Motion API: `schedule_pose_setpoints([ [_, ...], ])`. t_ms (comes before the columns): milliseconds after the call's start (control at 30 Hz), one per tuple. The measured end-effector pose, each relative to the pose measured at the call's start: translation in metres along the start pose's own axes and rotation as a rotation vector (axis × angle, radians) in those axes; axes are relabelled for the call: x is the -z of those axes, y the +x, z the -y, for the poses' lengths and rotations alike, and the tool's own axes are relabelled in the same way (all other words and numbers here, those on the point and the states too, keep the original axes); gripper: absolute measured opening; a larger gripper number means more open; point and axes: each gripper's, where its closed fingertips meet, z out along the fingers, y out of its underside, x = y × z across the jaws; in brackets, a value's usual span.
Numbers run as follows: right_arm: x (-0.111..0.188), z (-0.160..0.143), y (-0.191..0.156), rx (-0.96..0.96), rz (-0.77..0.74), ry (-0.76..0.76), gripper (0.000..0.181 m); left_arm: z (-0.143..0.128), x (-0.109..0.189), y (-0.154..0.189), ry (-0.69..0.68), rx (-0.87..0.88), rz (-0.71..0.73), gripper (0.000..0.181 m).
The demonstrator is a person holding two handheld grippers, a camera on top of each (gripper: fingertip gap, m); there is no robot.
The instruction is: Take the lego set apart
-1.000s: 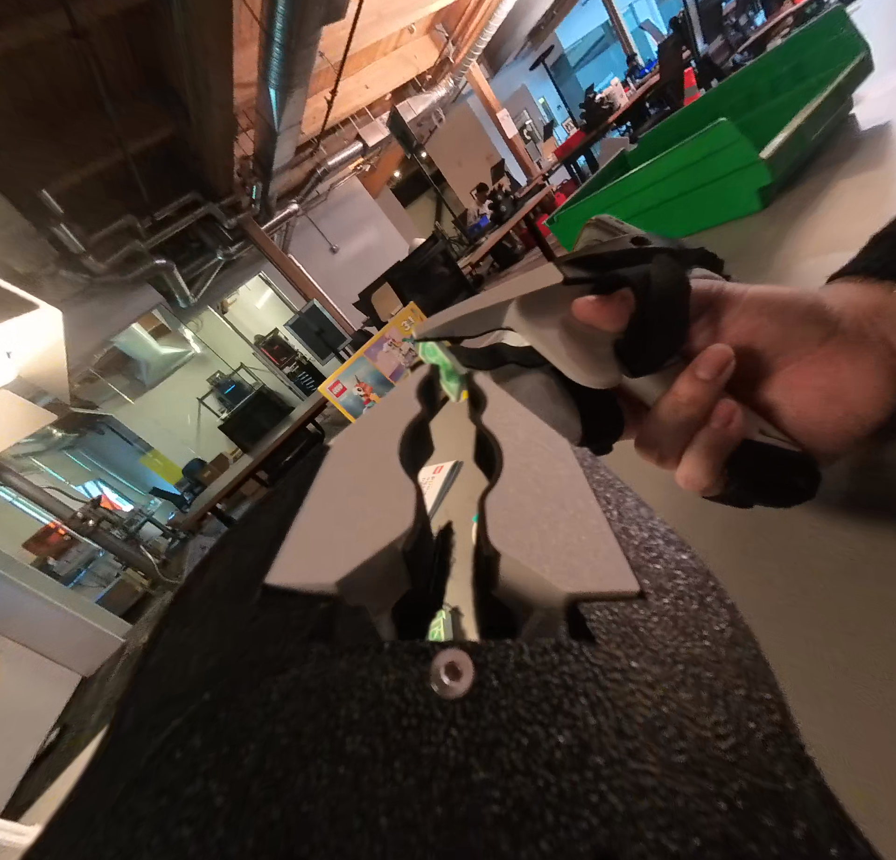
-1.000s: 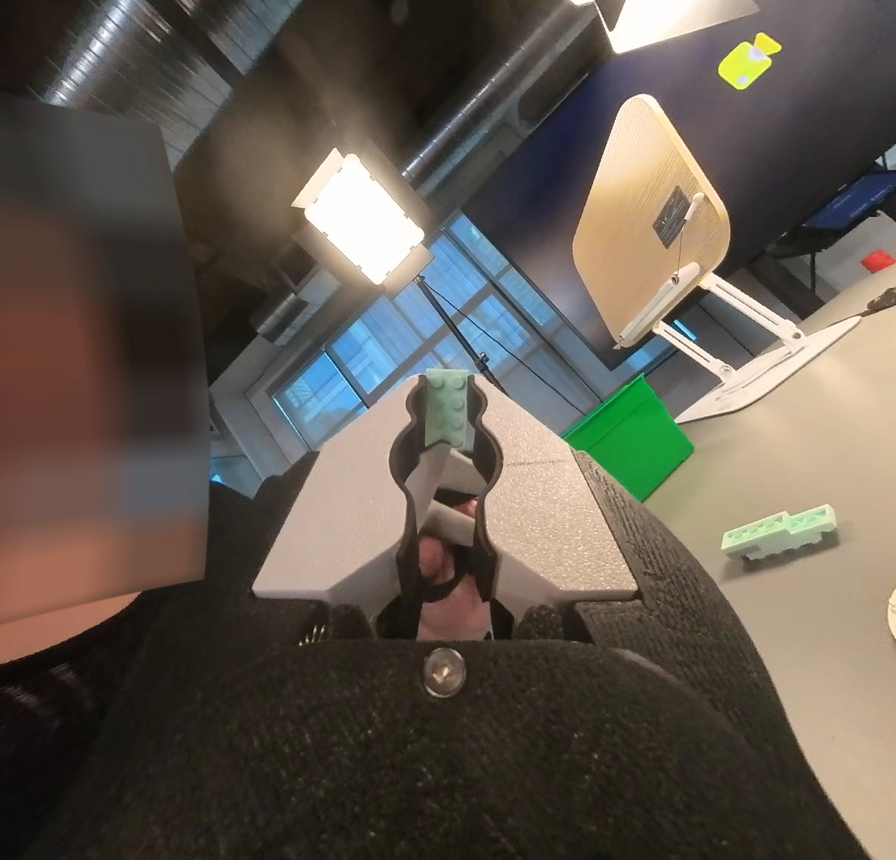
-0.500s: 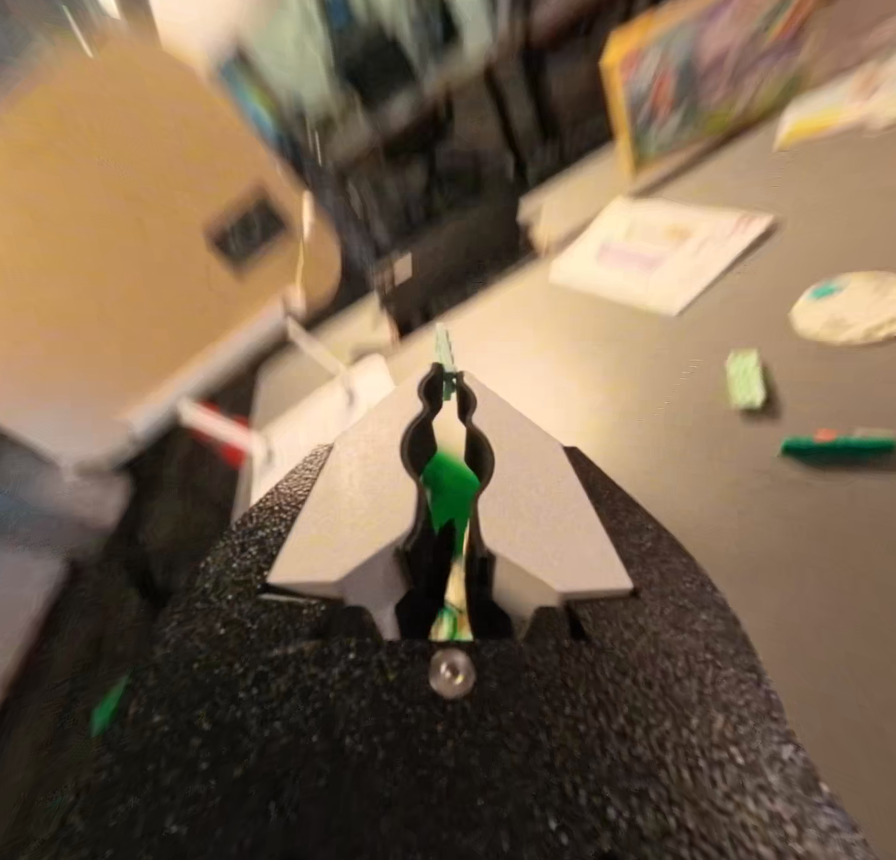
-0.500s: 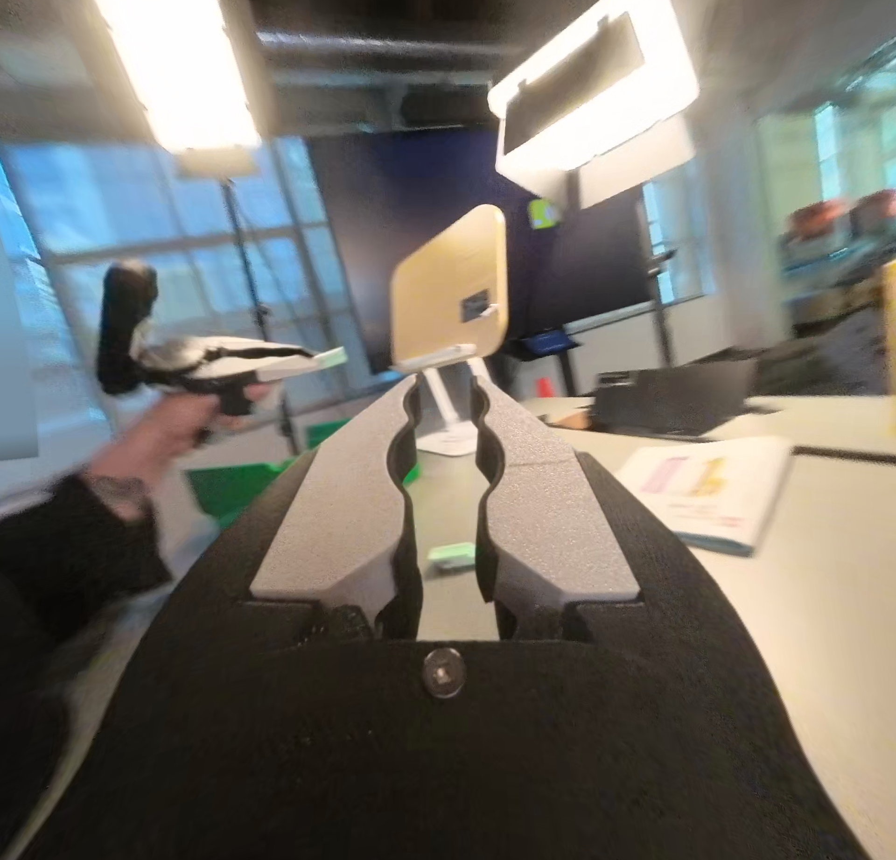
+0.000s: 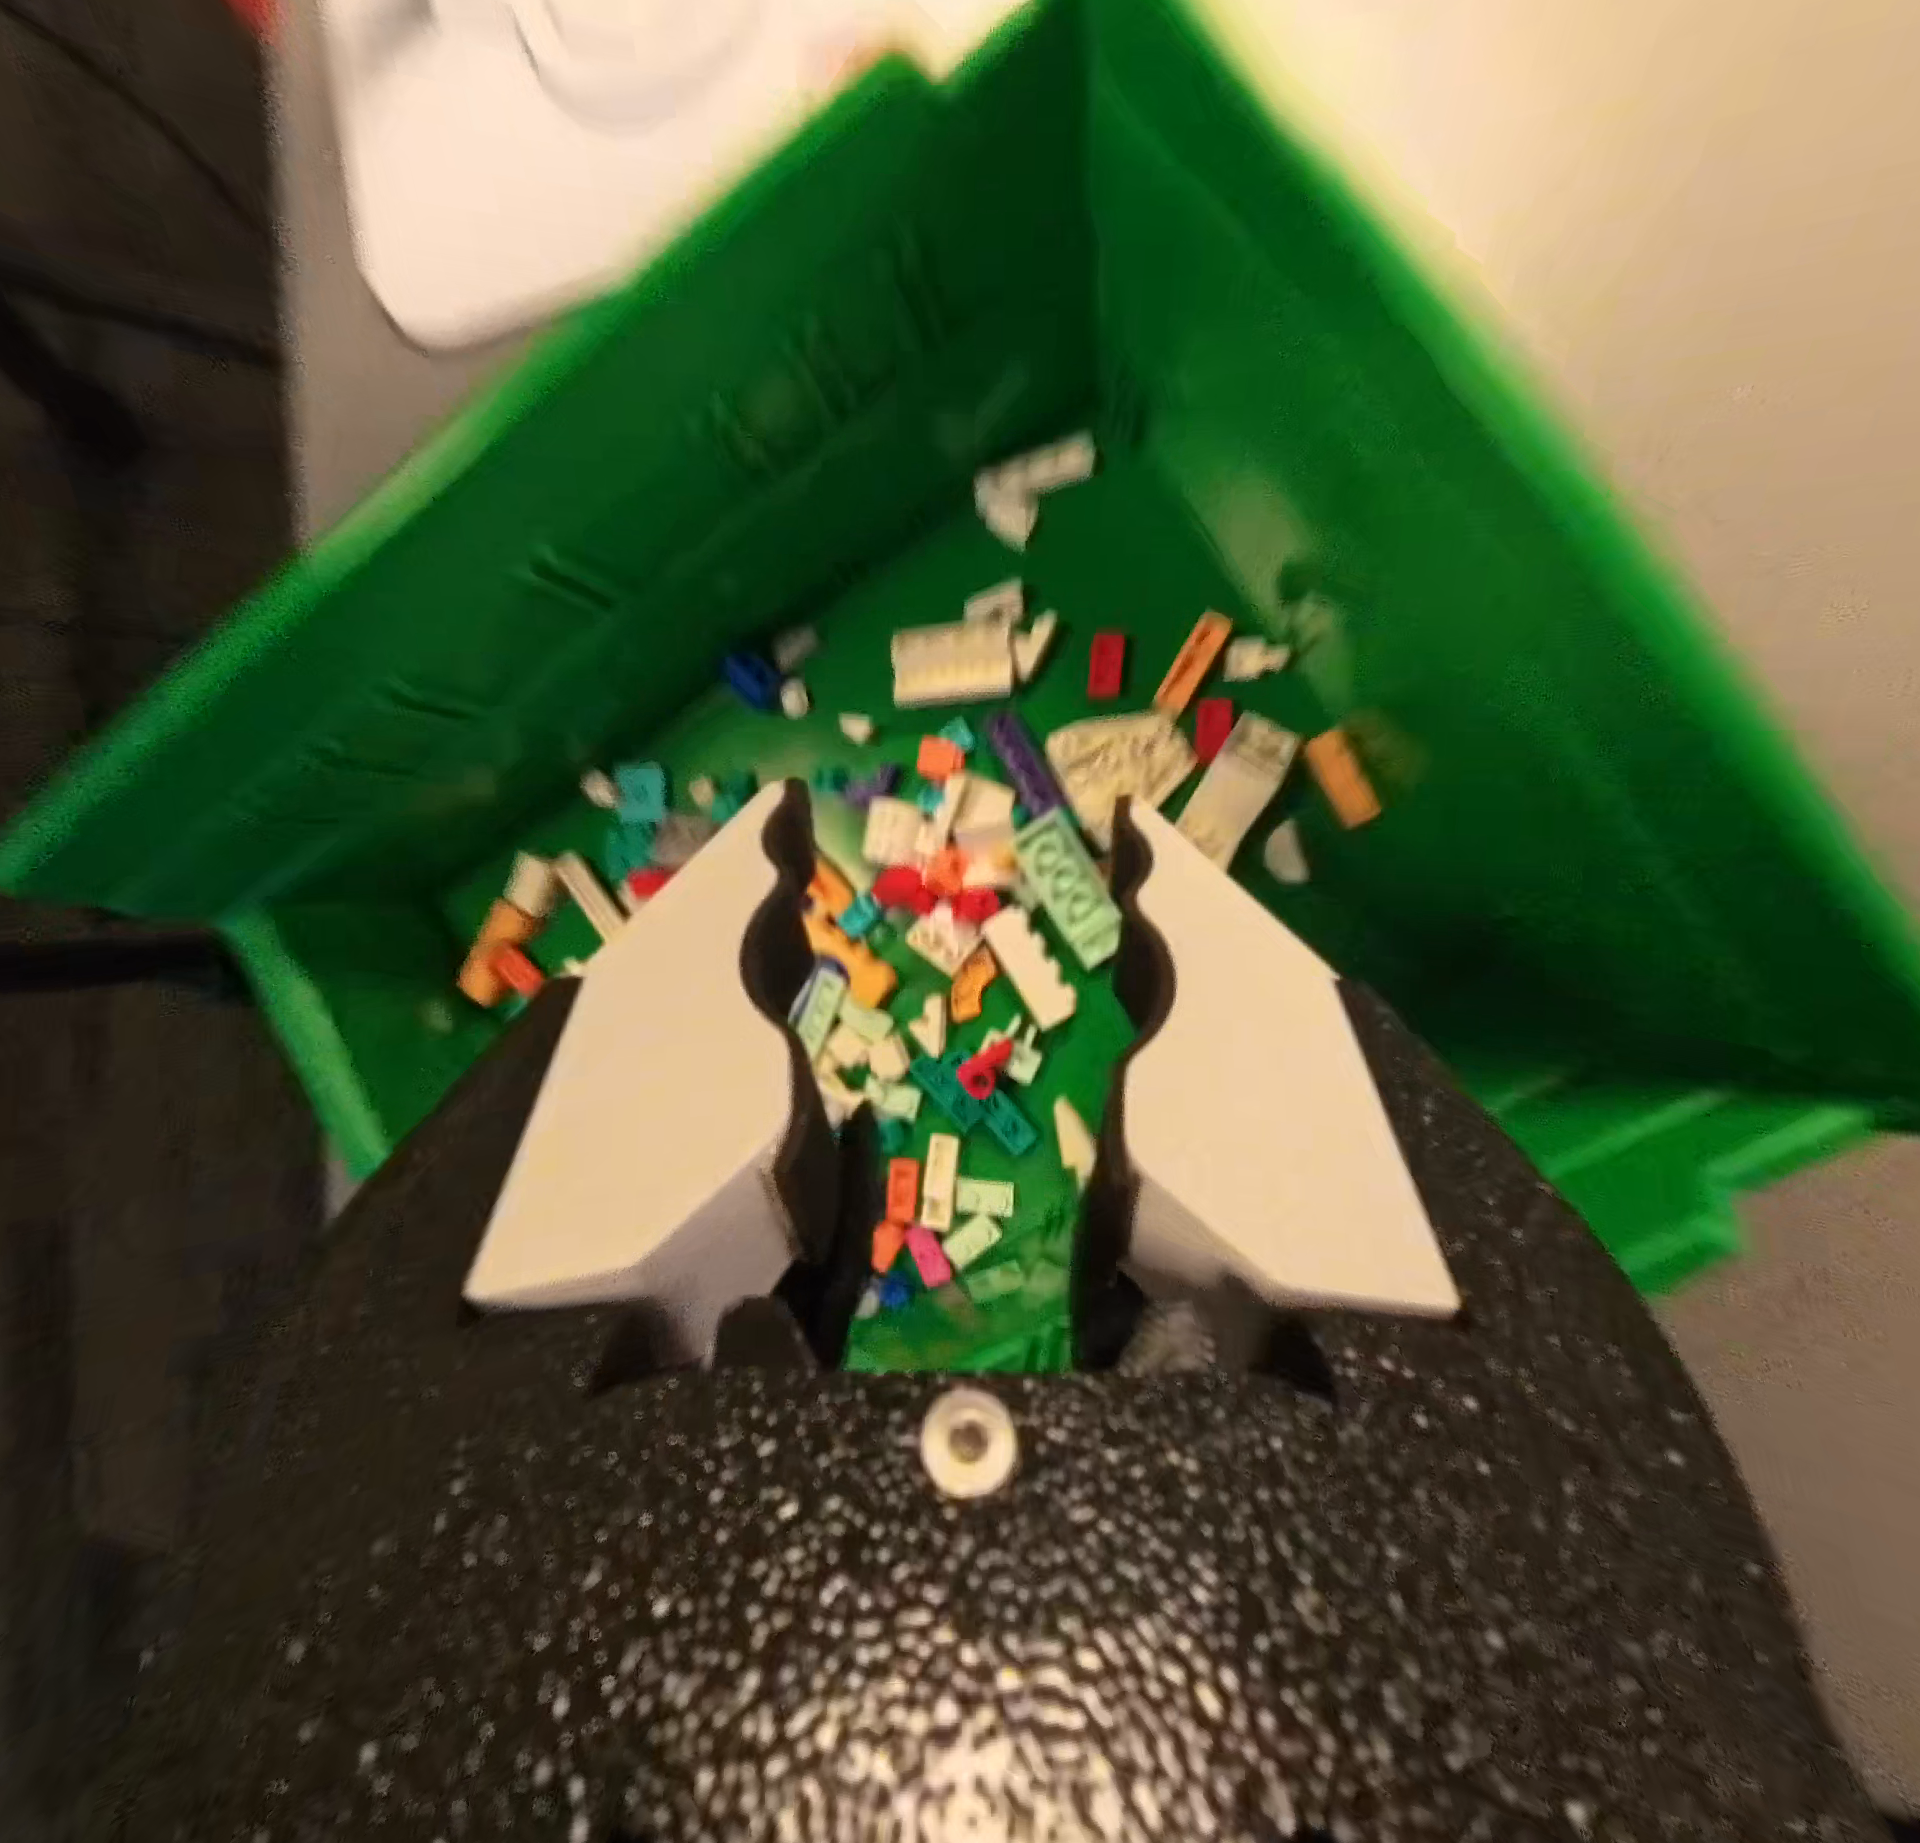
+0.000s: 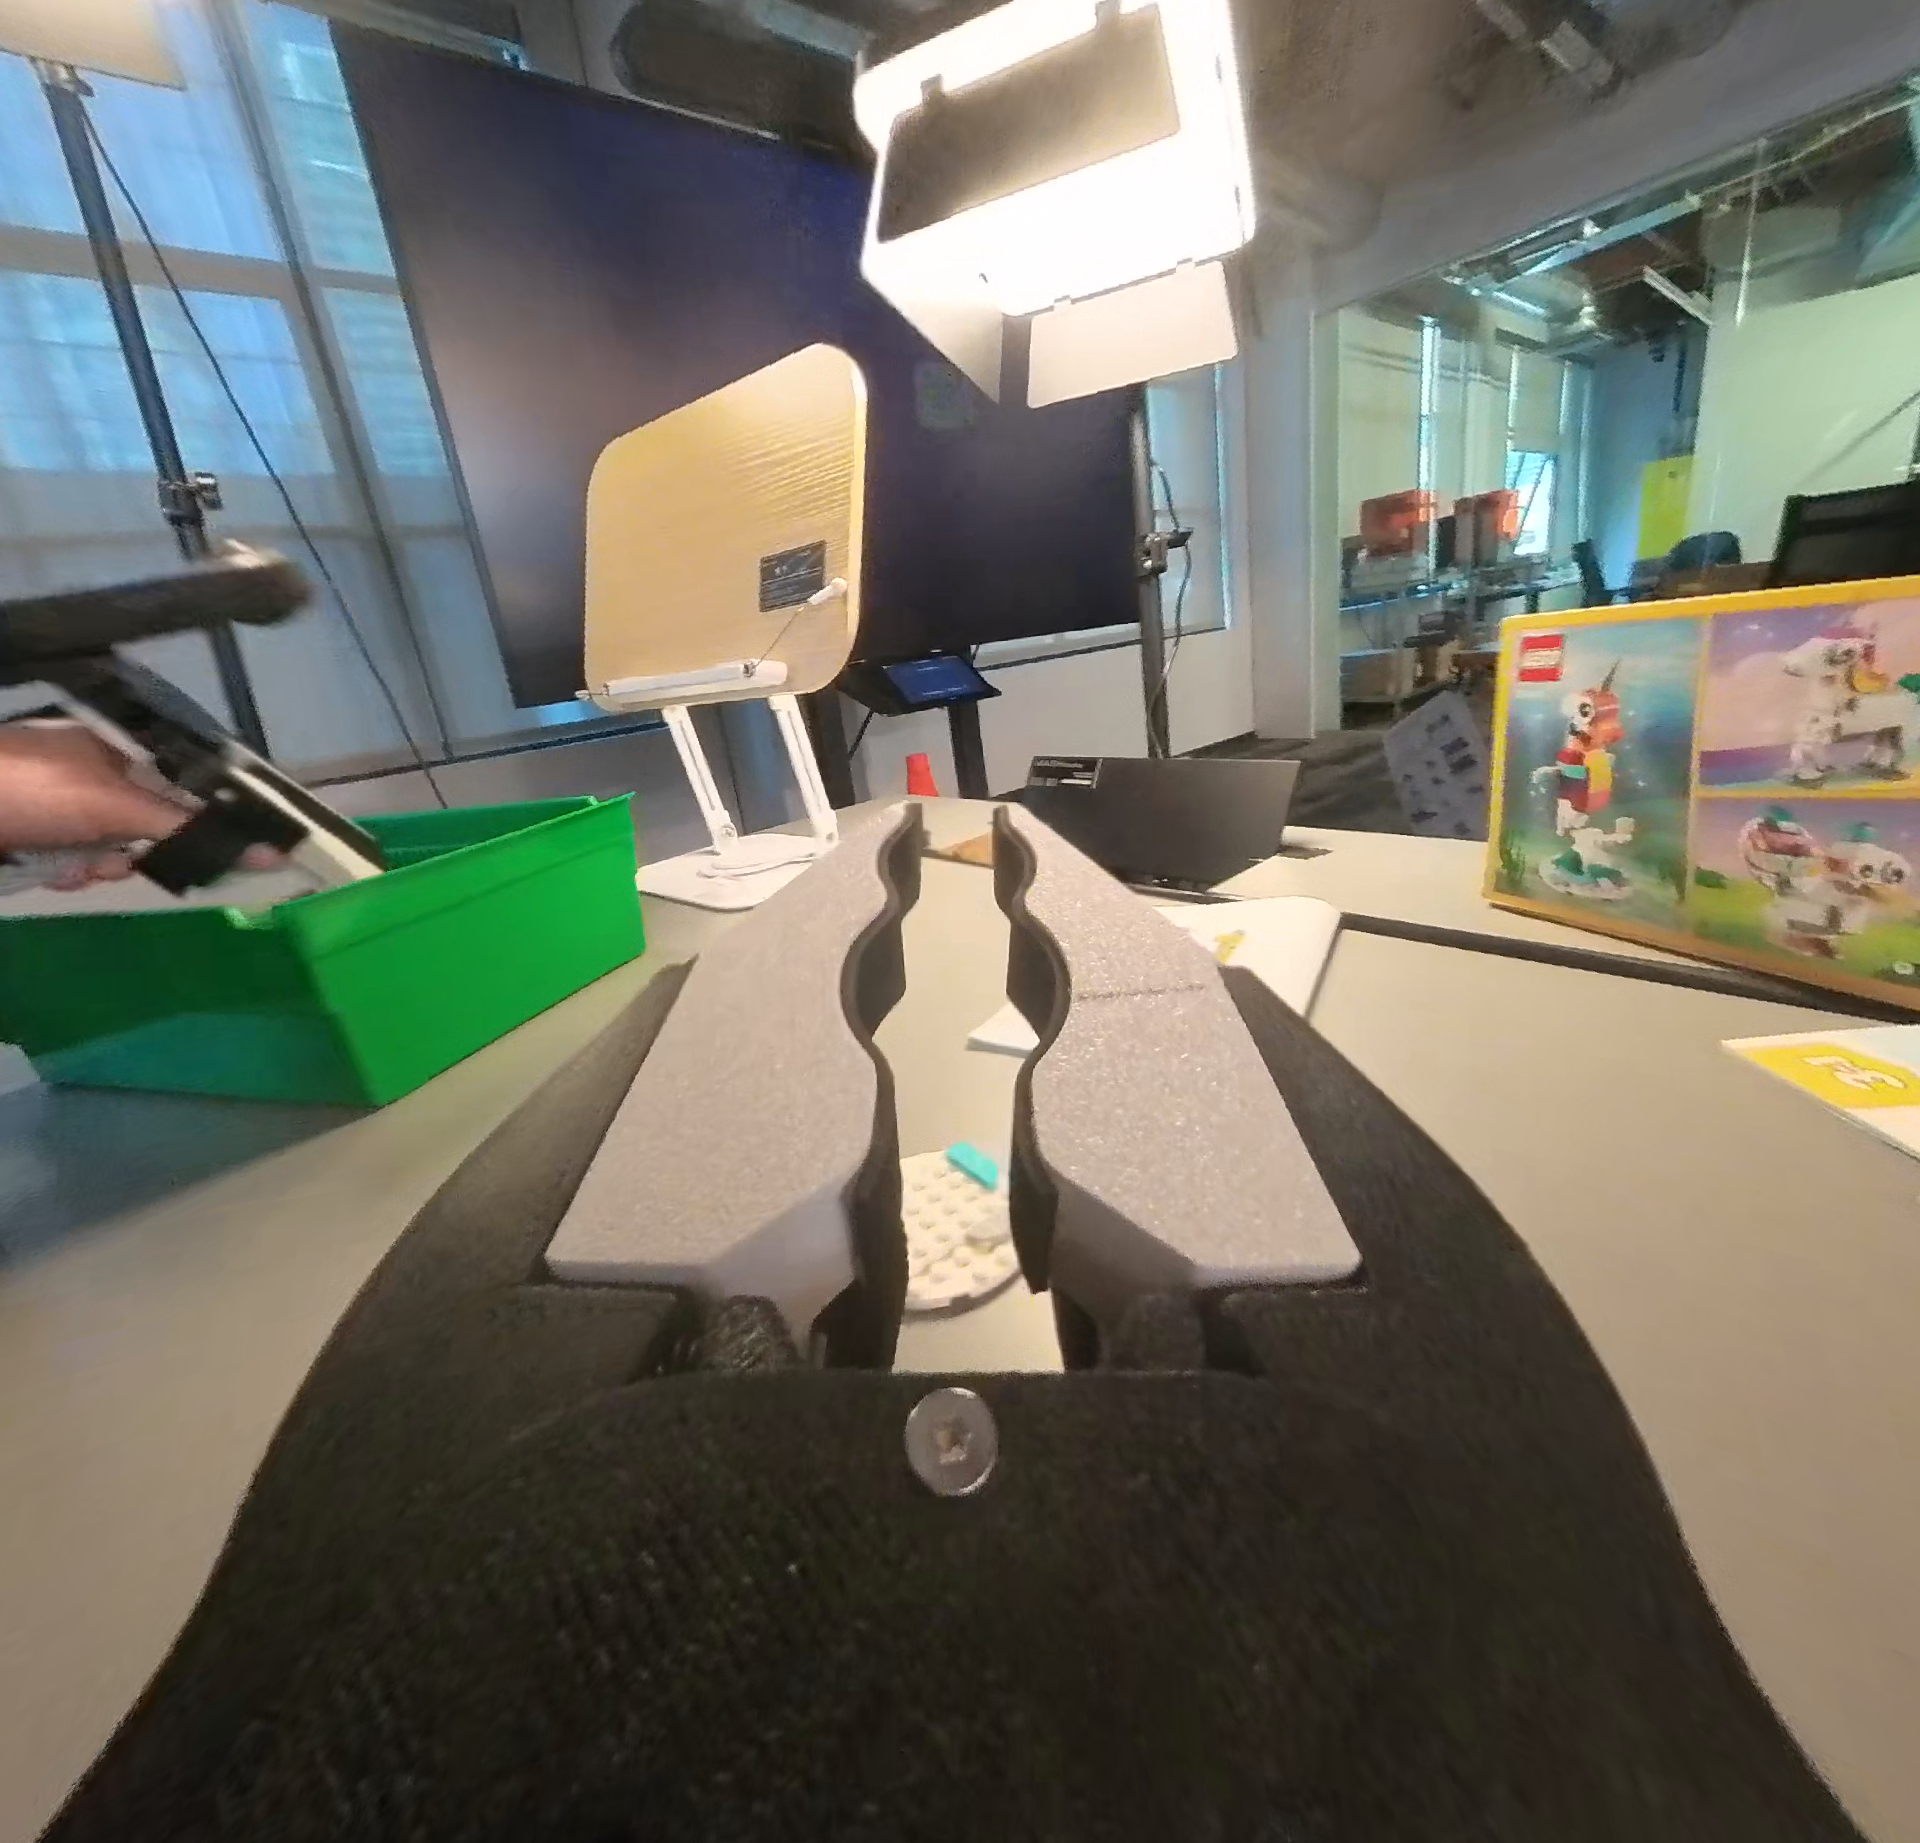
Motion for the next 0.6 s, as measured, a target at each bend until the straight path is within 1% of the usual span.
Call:
schedule_pose_setpoints([
  [33,0.001,0.002,0.004,0.012,-0.020,0.004,0.011,0.019,0.017,0.010,0.117,-0.052,0.029,0.041],
  [67,0.003,0.003,0.009,0.027,-0.041,0.008,0.011,0.040,0.036,0.031,0.251,-0.121,0.018,0.044],
  [100,0.004,0.005,0.013,0.040,-0.059,0.011,0.011,0.057,0.056,0.064,0.377,-0.212,-0.051,0.047],
  [133,0.005,0.006,0.017,0.049,-0.074,0.013,0.011,0.066,0.073,0.106,0.483,-0.313,-0.172,0.041],
  [167,0.006,0.006,0.021,0.055,-0.087,0.015,0.011,0.068,0.088,0.153,0.558,-0.407,-0.329,0.036],
  [200,0.007,0.007,0.025,0.059,-0.099,0.015,0.011,0.060,0.101,0.202,0.596,-0.501,-0.515,0.031],
  [233,0.008,0.006,0.028,0.063,-0.110,0.013,0.011,0.044,0.113,0.248,0.609,-0.593,-0.717,0.029],
  [267,0.009,0.005,0.031,0.067,-0.119,0.010,0.011,0.025,0.123,0.288,0.599,-0.656,-0.902,0.030],
  [300,0.009,0.004,0.034,0.074,-0.129,0.004,0.011,0.005,0.128,0.321,0.564,-0.718,-1.048,0.034],
  [333,0.010,0.002,0.036,0.082,-0.137,-0.002,0.011,-0.011,0.128,0.346,0.536,-0.768,-1.131,0.035],
  [433,0.011,0.001,0.039,0.100,-0.150,-0.011,0.011,-0.047,0.115,0.399,0.471,-0.914,-1.250,0.039],
  [500,0.010,0.001,0.039,0.100,-0.151,-0.013,0.011,-0.062,0.105,0.417,0.419,-0.979,-1.278,0.040],
  [600,0.009,-0.002,0.038,0.096,-0.142,-0.025,0.011,-0.072,0.111,0.432,0.372,-0.973,-1.361,0.031],
])
